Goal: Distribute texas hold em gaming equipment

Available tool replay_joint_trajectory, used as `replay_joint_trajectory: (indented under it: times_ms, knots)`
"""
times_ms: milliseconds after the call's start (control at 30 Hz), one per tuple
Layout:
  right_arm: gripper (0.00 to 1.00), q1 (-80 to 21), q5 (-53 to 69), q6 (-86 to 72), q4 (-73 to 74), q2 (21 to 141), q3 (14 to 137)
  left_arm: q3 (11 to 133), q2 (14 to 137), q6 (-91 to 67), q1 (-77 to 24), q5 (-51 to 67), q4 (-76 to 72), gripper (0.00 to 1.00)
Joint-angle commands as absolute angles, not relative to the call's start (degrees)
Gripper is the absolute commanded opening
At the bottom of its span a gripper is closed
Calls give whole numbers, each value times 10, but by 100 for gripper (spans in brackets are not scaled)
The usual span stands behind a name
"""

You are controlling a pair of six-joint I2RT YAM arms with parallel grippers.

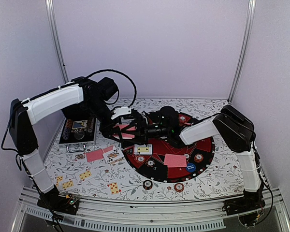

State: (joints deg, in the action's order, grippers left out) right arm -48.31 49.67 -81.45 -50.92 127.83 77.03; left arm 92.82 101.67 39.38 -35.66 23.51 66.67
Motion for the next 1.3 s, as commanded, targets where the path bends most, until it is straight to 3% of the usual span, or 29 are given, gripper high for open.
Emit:
replay_joint_trajectory:
  times_ms: [0, 167, 367, 1067, 1267]
  knots:
    - [49, -472, 491, -820, -497, 1262, 746, 937, 1002, 397, -352, 251, 661, 26]
    - [43, -469, 491, -820, -499, 1257, 729, 937, 1001, 397, -352, 251, 664, 25]
    - [26, -457, 487, -811, -498, 1225, 693, 935, 1003, 398, -352, 251, 664, 25]
    - [13, -446, 485, -701, -342, 1164, 694, 940, 1007, 399, -352, 254, 667, 25]
    - [4, -446, 483, -685, -322, 1153, 693, 941, 1007, 400, -352, 252, 670, 25]
